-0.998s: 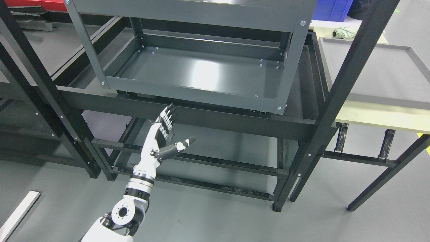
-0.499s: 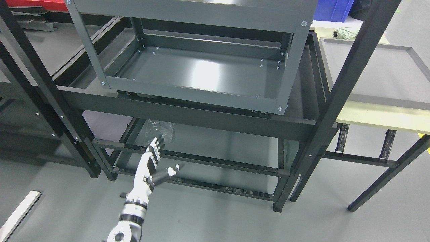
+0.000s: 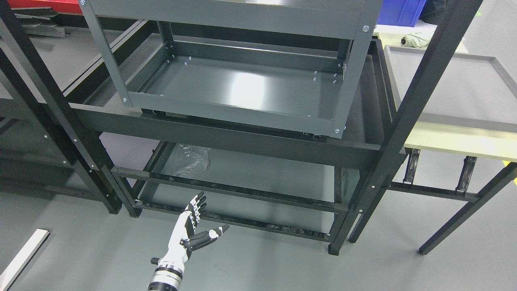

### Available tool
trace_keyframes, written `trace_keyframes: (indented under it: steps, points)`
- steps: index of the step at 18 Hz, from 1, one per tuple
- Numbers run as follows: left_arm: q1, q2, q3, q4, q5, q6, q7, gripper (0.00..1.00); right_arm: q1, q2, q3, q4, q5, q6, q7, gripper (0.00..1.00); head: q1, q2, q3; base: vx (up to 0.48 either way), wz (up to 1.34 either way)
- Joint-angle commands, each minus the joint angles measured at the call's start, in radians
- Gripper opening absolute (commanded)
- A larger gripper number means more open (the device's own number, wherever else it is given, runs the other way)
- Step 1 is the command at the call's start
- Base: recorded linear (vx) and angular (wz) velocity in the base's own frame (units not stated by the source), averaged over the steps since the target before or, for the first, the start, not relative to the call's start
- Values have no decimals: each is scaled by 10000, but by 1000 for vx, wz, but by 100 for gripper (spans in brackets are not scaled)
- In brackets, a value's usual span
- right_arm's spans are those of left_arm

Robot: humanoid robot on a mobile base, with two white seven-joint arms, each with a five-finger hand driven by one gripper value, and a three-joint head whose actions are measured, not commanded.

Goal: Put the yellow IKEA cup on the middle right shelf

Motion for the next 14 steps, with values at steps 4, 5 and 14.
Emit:
trace_keyframes:
  steps: [4, 5, 14]
  points:
    - [-3, -336, 377, -280, -121, -150, 6, 99, 138, -175, 168, 1, -245, 8, -8, 99, 0, 0, 0, 0, 0]
    - [-33, -336, 376, -280, -121, -150, 6, 99, 138, -175, 168, 1, -245, 8, -8, 99, 0, 0, 0, 0, 0]
    - [-676, -336, 682, -1229, -121, -135, -9, 99, 138, -175, 168, 1, -245, 8, -8, 99, 0, -1, 0, 0, 0]
